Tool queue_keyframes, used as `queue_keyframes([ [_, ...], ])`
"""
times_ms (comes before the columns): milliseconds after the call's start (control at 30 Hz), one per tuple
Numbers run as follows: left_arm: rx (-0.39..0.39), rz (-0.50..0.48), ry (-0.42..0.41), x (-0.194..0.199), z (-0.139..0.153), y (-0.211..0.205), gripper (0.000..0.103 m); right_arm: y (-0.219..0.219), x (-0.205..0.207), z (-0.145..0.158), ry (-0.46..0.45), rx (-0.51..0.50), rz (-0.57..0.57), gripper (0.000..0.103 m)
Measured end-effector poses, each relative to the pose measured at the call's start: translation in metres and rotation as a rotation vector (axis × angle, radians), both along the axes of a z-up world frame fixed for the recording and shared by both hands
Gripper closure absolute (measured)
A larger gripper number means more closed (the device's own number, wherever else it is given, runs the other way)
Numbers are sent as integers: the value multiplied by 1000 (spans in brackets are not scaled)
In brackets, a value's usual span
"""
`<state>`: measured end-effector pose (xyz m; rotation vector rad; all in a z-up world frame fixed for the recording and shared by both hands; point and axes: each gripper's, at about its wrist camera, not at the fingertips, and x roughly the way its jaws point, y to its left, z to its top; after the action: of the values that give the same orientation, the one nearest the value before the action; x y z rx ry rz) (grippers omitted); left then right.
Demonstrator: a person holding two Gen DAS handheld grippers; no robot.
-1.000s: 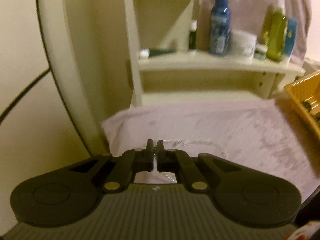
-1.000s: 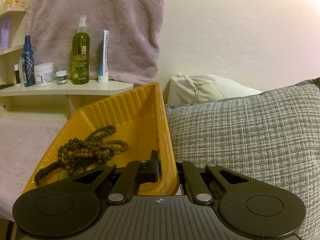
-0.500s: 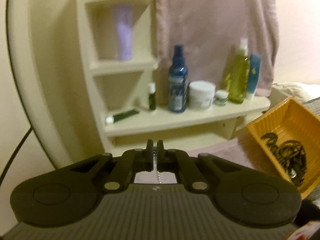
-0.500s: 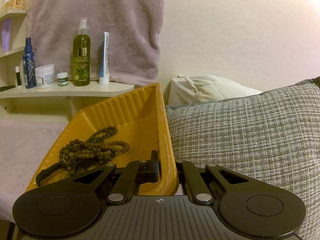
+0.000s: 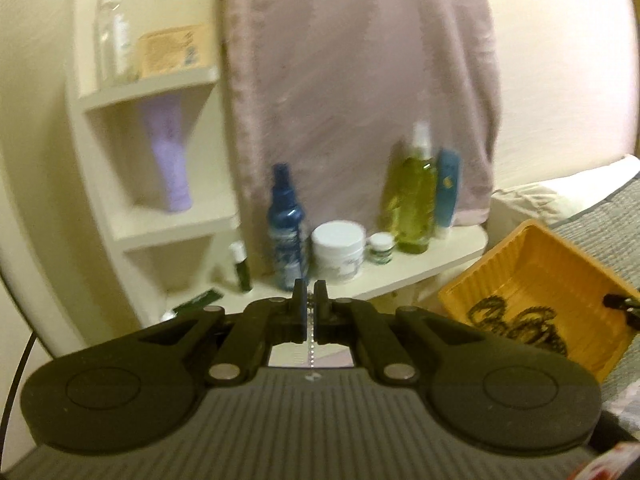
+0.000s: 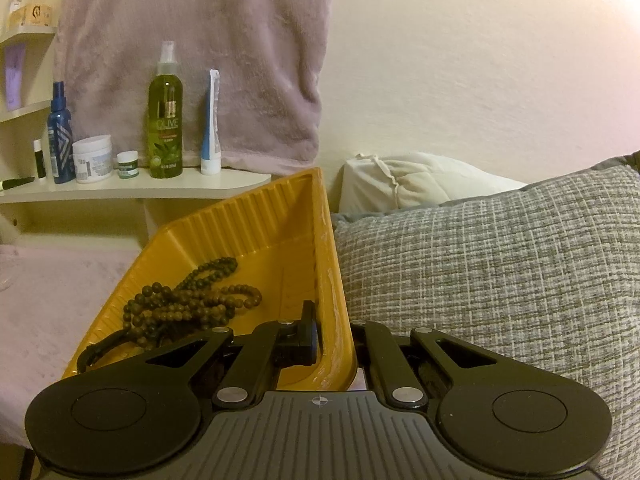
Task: Organize jewelry
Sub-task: 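Carry the pearl necklace into the orange tray and open the left tool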
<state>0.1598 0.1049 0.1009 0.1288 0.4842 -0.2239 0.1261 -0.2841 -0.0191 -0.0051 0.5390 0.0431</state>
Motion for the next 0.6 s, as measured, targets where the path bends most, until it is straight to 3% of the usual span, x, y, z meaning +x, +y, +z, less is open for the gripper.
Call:
queue_keyframes([
  [233, -3, -148, -11, 6, 21, -42, 101, 0, 0, 0, -1, 5, 0, 98],
  [600, -69, -400, -44, 18, 49, -133, 101, 0, 1, 0, 1, 12, -3, 98],
])
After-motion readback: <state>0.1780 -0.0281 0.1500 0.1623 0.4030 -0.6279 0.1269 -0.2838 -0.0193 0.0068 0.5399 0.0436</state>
